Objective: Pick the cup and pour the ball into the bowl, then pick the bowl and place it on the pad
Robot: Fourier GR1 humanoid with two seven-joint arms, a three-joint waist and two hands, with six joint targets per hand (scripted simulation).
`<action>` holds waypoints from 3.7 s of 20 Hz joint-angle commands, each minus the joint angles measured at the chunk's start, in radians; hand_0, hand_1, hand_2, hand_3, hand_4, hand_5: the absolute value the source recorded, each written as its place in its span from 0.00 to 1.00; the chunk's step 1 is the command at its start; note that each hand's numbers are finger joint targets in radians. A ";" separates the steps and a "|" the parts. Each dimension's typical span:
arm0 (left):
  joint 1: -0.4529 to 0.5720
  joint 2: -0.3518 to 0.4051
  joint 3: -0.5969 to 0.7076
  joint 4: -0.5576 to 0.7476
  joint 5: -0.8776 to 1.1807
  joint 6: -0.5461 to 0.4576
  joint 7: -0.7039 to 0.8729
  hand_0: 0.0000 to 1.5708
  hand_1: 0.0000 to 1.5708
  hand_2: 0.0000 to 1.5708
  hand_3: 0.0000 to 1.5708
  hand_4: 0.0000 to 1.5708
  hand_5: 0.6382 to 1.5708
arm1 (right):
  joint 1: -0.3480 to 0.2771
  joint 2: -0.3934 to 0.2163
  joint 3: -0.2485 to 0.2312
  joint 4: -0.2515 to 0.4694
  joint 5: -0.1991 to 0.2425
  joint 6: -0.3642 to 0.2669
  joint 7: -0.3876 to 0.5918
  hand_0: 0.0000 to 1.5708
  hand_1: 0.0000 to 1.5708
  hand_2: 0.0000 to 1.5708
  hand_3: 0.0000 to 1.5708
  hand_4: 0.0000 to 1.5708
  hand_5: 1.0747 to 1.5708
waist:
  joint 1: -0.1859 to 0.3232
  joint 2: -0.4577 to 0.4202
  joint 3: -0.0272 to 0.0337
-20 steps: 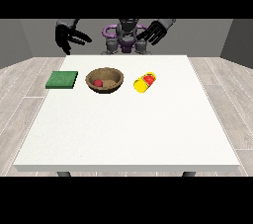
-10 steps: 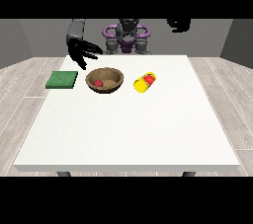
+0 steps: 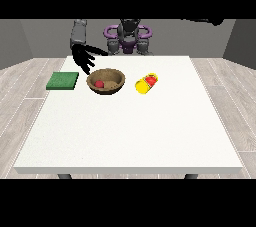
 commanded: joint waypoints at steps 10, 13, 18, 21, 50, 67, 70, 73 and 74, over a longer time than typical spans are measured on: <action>-0.015 0.147 0.066 -0.012 0.151 -0.075 0.123 0.00 0.00 0.00 0.00 0.09 0.99 | -0.001 0.020 -0.017 0.159 0.027 -0.002 -0.105 0.00 0.00 0.00 0.00 0.00 1.00 | 0.006 0.036 0.0022; 0.010 0.138 0.059 -0.022 0.166 -0.080 0.122 0.00 0.00 0.00 0.00 0.09 1.00 | -0.007 0.045 -0.014 0.187 0.026 -0.002 -0.108 0.00 0.00 0.00 0.00 0.00 1.00 | -0.005 0.028 0.0019; -0.008 0.158 0.076 -0.072 0.225 -0.073 0.161 0.00 0.00 0.00 0.00 0.07 1.00 | -0.010 -0.019 -0.068 0.264 0.009 0.035 -0.212 0.00 0.00 0.00 0.00 0.00 1.00 | 0.020 0.095 0.0022; -0.094 0.160 0.052 -0.130 0.245 -0.040 0.202 0.00 0.00 0.00 0.00 0.06 1.00 | -0.074 -0.059 -0.093 0.321 0.009 0.035 -0.227 0.00 0.00 0.00 0.00 0.00 1.00 | 0.048 0.169 0.0031; 0.032 0.271 0.122 0.018 0.300 -0.075 0.164 0.00 0.00 0.00 0.00 0.00 1.00 | -0.304 -0.182 -0.020 0.374 0.109 -0.036 0.234 1.00 1.00 1.00 0.73 0.72 0.96 | -0.058 0.029 0.0004; 0.124 0.332 0.153 -0.093 0.342 -0.021 0.213 0.00 0.00 0.00 0.00 0.00 1.00 | 0.044 -0.225 -0.175 0.517 0.023 -0.067 -0.031 1.00 1.00 1.00 0.59 0.73 0.98 | -0.170 0.022 0.0036; 0.149 0.332 0.149 -0.139 0.353 -0.026 0.212 0.00 0.00 0.00 0.00 0.00 1.00 | 0.098 -0.229 -0.209 0.536 -0.005 -0.047 -0.109 1.00 1.00 1.00 0.59 0.73 0.99 | -0.162 0.052 0.0037; 0.100 0.324 0.138 -0.215 0.408 0.026 0.265 0.00 0.00 0.00 0.00 0.00 1.00 | 0.077 -0.270 -0.226 0.562 -0.012 -0.019 -0.145 1.00 1.00 1.00 0.52 0.75 0.99 | -0.129 0.112 0.0044; 0.183 0.299 0.149 -0.241 0.403 -0.032 0.207 0.00 0.00 0.00 0.00 0.00 1.00 | 0.124 -0.284 -0.235 0.566 -0.015 -0.017 -0.181 1.00 1.00 1.00 0.48 0.75 0.99 | -0.113 0.114 0.0037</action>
